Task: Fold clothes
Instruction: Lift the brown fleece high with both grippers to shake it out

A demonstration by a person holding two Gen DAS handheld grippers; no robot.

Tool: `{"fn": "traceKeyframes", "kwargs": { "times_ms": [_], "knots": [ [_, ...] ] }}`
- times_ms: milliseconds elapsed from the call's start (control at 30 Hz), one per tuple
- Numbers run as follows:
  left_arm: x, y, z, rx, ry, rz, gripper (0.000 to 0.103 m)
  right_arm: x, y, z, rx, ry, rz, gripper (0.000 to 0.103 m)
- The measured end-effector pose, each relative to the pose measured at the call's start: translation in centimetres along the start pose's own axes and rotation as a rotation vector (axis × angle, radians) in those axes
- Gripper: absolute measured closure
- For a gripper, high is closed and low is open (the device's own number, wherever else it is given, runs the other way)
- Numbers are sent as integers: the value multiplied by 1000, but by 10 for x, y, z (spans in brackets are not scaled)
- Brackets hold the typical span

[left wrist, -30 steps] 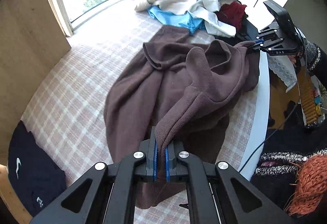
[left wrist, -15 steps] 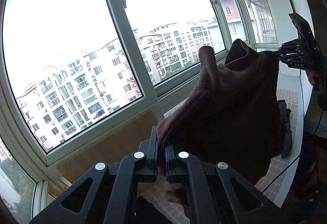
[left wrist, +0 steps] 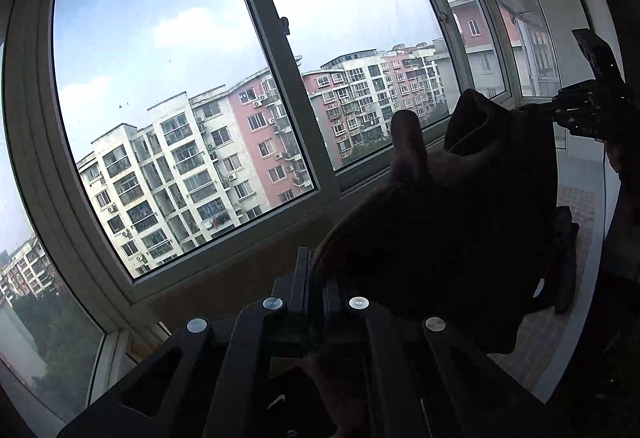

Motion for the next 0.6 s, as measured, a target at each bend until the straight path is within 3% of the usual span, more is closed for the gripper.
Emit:
{"fn": "traceKeyframes", "kwargs": {
  "times_ms": [133,300,433,533,567,600],
  "knots": [
    [-10,-9,0,-15,32,12,98,-2,7,-7,41,-42,2,97],
    [-7,38,-3,-33,63,-57,98,9,62,-4,51,-56,-70,97],
    [15,115,-8,23,37,-157,97,54,166,1,12,-19,-194,97],
    [58,207,-2,56,30,-273,97,114,266,-7,26,-25,-305,96],
    [77,242,3,60,38,-314,96,139,308,-12,25,-31,-346,93],
    [100,279,10,76,22,-369,93,167,348,-18,14,-25,-412,84]
  ]
}}
Point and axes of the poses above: each gripper's, at about its wrist camera, not at the fingertips, and y roughly the way its jaws point, z to its right, x to its underside, the point moved 4 cm from there along y, roughly the way its jaws point, and after that the axes turned 4 degrees about -z, right-handed, at the moved point
